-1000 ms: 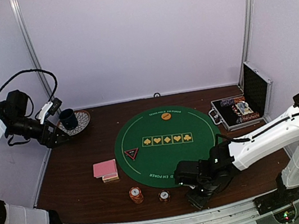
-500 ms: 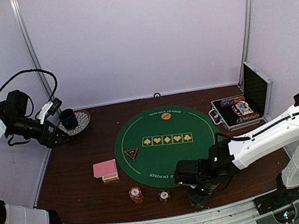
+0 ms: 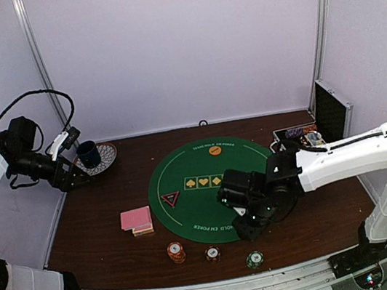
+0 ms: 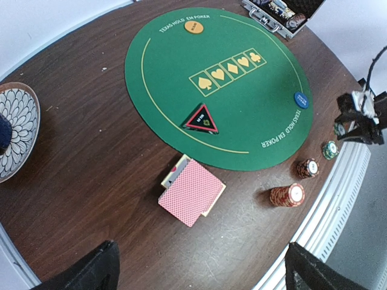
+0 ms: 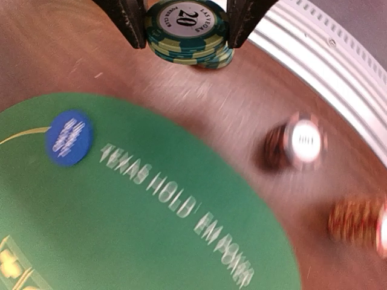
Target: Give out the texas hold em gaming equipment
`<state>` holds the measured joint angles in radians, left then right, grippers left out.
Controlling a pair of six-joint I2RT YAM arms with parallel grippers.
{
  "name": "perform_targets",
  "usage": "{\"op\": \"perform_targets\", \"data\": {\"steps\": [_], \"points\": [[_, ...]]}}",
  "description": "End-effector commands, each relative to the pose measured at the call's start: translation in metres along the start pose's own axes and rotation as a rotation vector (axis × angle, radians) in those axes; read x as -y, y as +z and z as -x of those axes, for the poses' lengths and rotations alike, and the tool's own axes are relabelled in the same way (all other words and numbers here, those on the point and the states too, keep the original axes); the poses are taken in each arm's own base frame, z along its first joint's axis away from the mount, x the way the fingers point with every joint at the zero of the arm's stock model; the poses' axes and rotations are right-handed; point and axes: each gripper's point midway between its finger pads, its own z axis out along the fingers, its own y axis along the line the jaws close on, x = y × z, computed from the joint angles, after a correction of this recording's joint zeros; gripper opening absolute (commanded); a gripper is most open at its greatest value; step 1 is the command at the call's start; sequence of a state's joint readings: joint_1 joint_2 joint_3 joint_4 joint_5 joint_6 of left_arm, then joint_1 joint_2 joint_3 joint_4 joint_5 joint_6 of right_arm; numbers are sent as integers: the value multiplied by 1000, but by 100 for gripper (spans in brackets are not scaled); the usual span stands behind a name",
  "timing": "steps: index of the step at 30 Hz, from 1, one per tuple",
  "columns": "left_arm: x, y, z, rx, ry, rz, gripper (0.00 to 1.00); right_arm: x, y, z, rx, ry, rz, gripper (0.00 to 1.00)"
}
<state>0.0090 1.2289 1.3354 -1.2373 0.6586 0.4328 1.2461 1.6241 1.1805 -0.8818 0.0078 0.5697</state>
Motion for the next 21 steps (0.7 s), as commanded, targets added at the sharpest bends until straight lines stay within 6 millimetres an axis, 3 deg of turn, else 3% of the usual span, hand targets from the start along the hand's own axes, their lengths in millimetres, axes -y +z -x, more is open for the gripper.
{"op": "perform_targets", "data": {"steps": [1, 7, 10, 16, 21], "points": [[3, -2, 4, 8, 12, -8, 98, 44, -26, 60, 105, 79, -39, 34], [2, -2, 3, 3, 8, 0, 98, 106, -20, 145, 193, 173, -101, 34], [3, -2, 4, 10, 10, -5, 98, 130, 4, 177, 189, 211, -110, 34], [5, -5, 8, 24, 17, -7, 98, 165, 46, 222, 173, 231, -158, 33], [6, -5, 7, 27, 20, -6, 98, 185, 64, 248, 189, 263, -178, 32]]}}
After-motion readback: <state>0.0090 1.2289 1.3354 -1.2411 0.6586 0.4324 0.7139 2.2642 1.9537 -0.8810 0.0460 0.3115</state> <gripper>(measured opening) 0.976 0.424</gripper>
